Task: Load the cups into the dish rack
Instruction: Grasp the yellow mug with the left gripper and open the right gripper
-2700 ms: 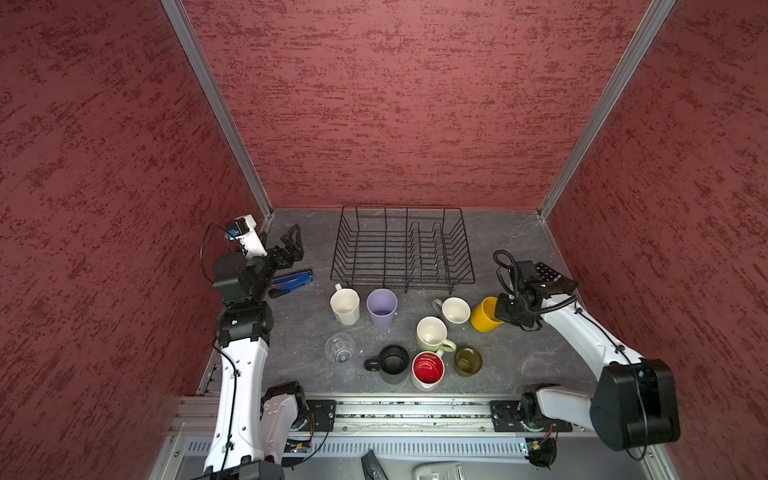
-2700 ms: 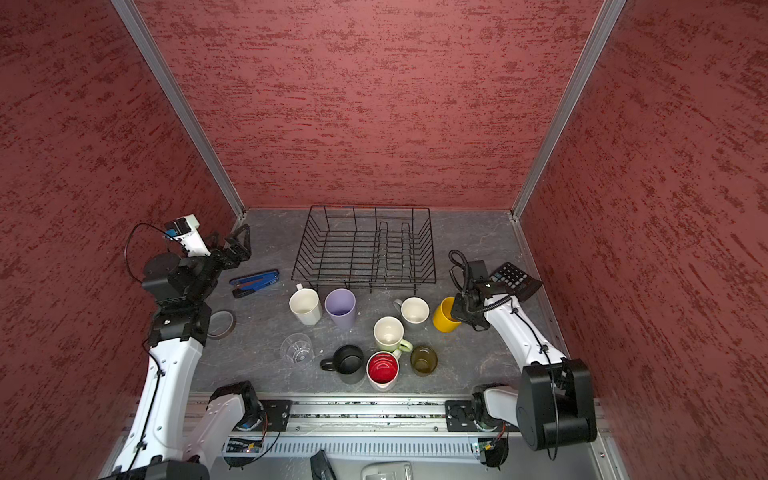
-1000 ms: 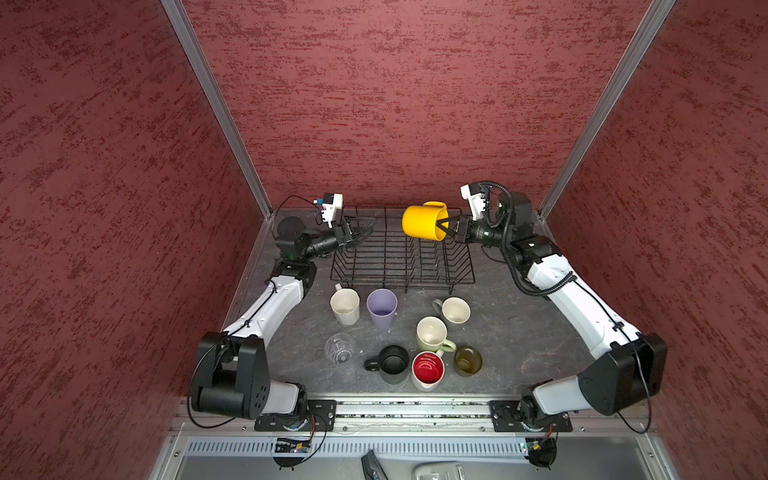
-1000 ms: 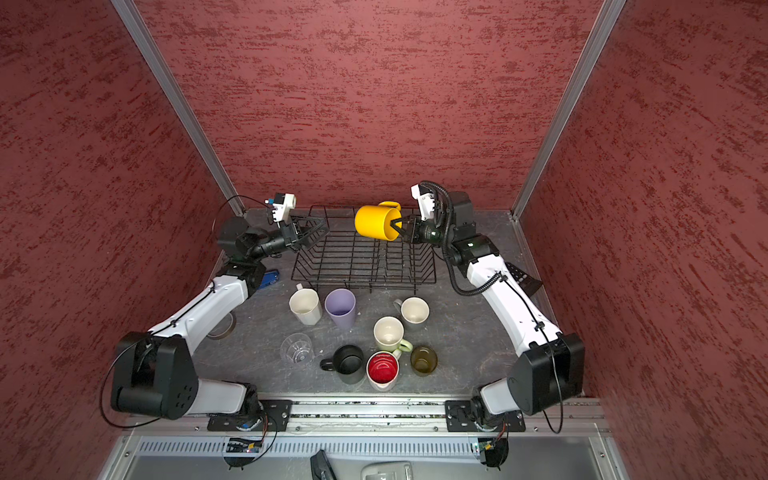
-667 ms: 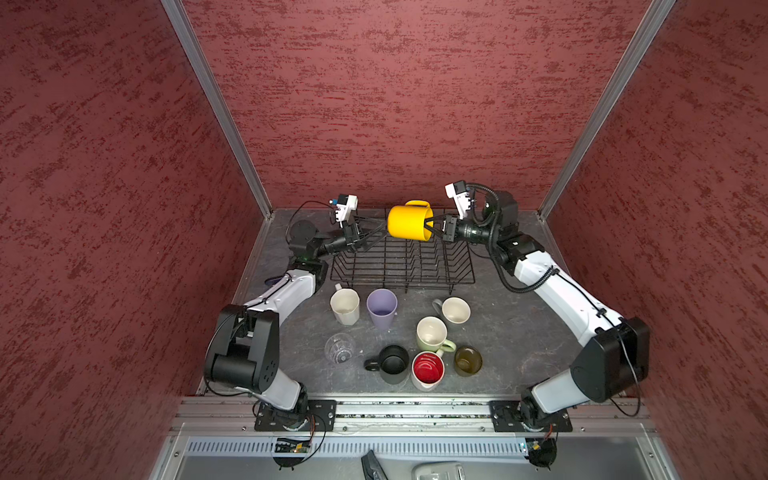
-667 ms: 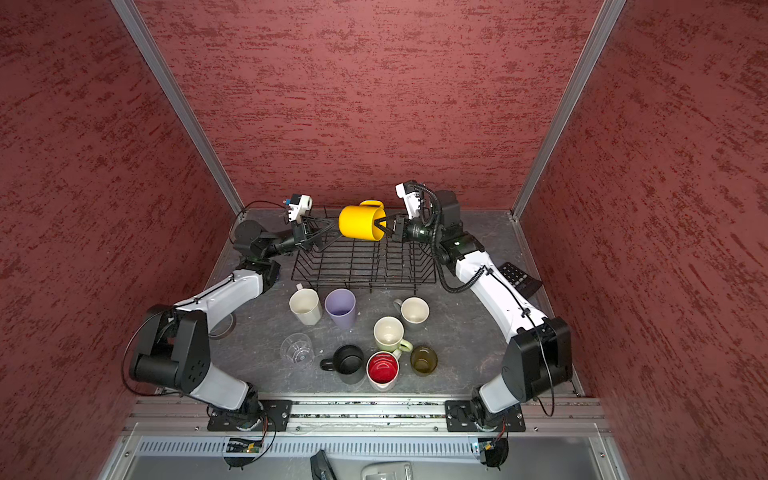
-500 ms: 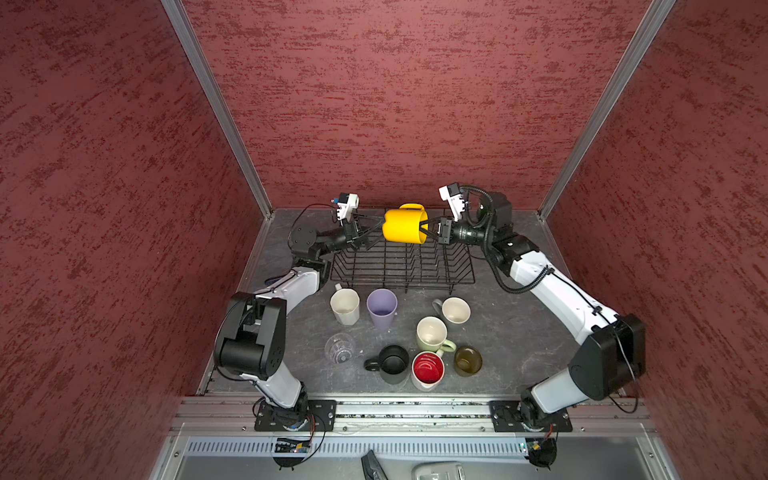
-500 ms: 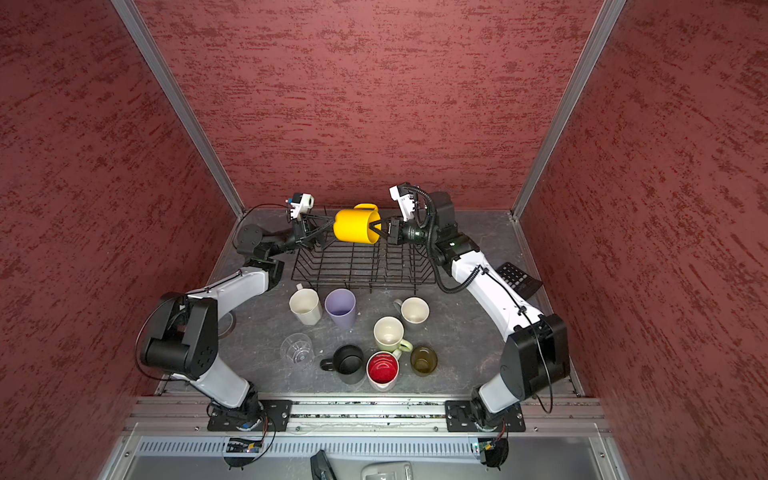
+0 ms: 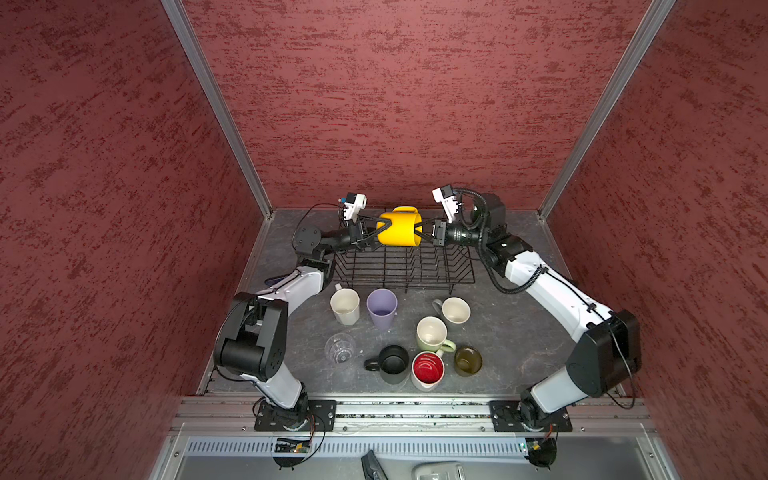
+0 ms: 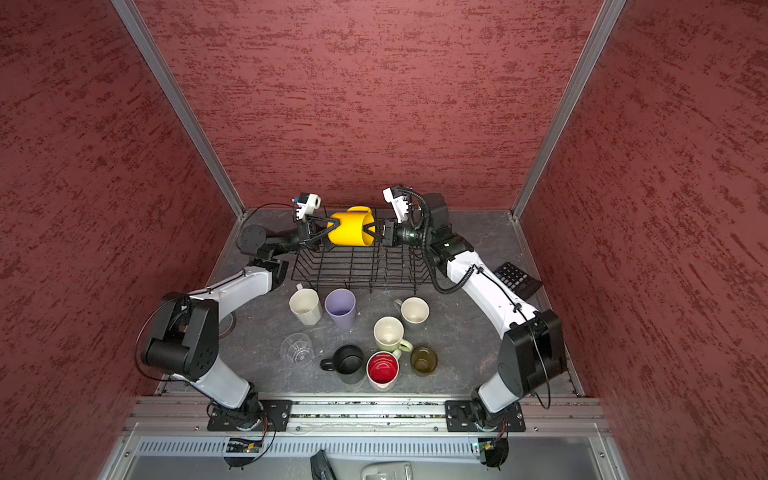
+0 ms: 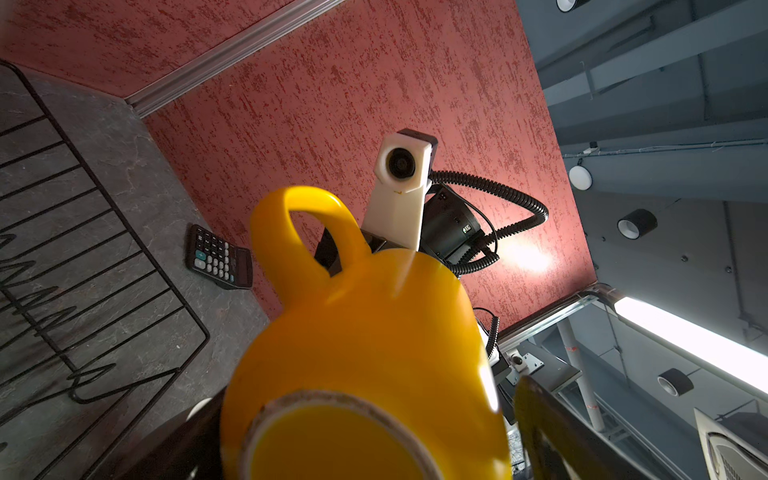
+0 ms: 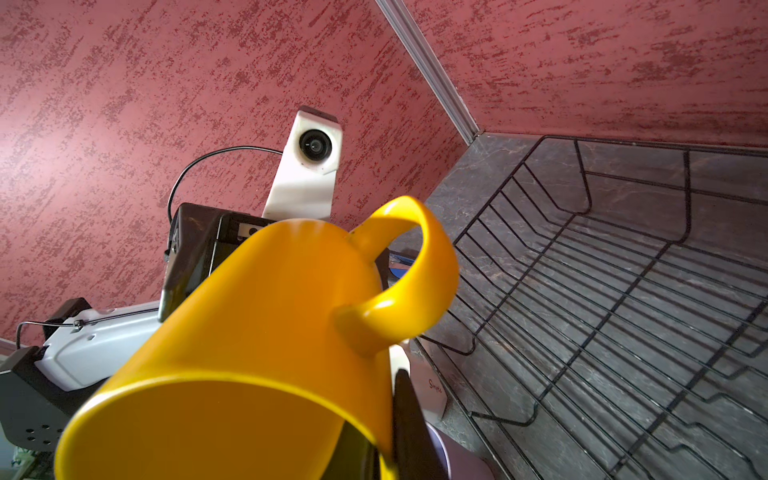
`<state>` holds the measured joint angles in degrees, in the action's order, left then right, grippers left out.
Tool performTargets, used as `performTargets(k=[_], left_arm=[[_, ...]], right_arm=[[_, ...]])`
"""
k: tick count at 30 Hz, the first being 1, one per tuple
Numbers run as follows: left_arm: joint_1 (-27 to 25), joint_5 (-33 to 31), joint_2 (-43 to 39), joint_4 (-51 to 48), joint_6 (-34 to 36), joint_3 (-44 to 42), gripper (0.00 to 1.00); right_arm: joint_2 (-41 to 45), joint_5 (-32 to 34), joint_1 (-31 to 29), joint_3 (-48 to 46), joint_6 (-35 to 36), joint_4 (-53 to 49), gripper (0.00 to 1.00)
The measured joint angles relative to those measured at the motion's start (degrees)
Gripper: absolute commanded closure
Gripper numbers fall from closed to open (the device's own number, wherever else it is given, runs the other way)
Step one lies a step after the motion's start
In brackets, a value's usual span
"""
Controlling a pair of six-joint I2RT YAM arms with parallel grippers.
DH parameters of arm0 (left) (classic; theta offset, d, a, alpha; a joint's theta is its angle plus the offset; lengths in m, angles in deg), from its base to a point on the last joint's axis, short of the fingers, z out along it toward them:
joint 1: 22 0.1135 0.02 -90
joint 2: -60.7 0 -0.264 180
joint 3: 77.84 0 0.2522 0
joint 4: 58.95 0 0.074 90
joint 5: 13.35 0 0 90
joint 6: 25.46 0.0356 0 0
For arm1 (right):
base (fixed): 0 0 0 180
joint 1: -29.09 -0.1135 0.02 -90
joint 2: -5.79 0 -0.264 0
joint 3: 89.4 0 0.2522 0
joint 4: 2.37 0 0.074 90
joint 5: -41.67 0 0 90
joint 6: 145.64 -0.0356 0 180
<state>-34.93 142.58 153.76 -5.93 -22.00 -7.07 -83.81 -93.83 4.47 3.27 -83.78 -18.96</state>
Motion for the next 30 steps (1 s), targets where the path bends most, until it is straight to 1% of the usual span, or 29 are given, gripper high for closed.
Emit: performTargets(k=[7,17,25,28,30], left_arm=[[-1.16,0.57,-0.94,-1.86,1.49,0.0,0.01],[-2.43,2.25,-1.22,-3.17,1.51,0.0,0.04],[-2.99,3.54,-1.51,-3.87,1.51,0.0,0.05],[-2.99,3.98,-1.68,-4.13,1.49,0.0,0.08],[-2.99,4.31,-1.81,-4.26,1.44,0.0,0.14]], right_arm=[[-0.57,-1.11,-0.42,0.0,-0.02,1.33,1.0],[-1.55,-2.43,-1.16,0.0,0.22,2.29,1.0],[-2.34,-3.72,-1.62,0.0,0.74,3.04,1.0],[-2.36,-4.09,-1.64,0.0,1.01,3.13,1.0],[-2.36,-4.31,-1.64,0.0,1.18,3.34,1.0]])
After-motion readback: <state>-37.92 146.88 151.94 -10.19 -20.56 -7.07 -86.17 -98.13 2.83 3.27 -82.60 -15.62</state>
